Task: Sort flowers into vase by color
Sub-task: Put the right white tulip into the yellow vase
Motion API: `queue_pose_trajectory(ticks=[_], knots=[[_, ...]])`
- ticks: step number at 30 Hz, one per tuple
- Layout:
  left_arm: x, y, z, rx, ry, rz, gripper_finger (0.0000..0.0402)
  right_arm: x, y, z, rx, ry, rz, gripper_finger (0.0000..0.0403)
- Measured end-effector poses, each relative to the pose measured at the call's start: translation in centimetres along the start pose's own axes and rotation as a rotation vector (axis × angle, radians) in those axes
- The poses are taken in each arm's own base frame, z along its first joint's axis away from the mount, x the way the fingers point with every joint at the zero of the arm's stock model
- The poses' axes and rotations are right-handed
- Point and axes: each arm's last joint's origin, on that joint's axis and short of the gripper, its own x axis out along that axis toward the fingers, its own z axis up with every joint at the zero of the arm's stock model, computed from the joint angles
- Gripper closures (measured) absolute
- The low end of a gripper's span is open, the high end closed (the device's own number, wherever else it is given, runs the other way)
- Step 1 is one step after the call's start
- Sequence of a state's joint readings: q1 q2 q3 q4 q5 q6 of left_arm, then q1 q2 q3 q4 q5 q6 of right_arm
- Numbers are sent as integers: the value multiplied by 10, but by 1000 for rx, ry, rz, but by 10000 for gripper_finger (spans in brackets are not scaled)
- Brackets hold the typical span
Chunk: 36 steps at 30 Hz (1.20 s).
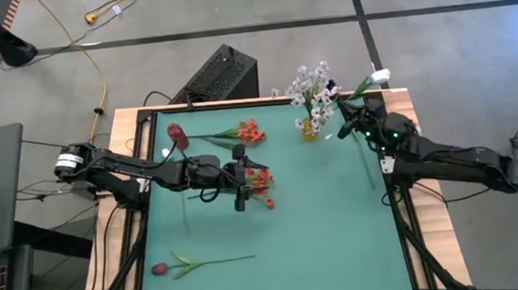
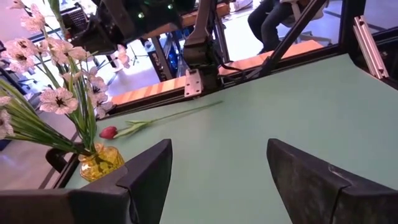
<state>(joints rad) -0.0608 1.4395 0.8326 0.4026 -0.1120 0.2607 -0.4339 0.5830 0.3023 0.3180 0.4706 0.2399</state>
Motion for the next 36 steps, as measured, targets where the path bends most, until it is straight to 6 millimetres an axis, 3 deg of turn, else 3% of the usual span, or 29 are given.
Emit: queue_pose_trajectory(ticks=[17, 29, 36], knots=[[1, 8, -3, -6, 11, 24, 150, 22, 7, -19, -36, 66, -15, 374], [1, 8, -3, 0, 18, 24, 150, 28, 7, -29, -55, 127, -31, 294], [1, 8, -4, 1, 25, 22, 150, 31, 11, -21, -104, 238, -58, 239]])
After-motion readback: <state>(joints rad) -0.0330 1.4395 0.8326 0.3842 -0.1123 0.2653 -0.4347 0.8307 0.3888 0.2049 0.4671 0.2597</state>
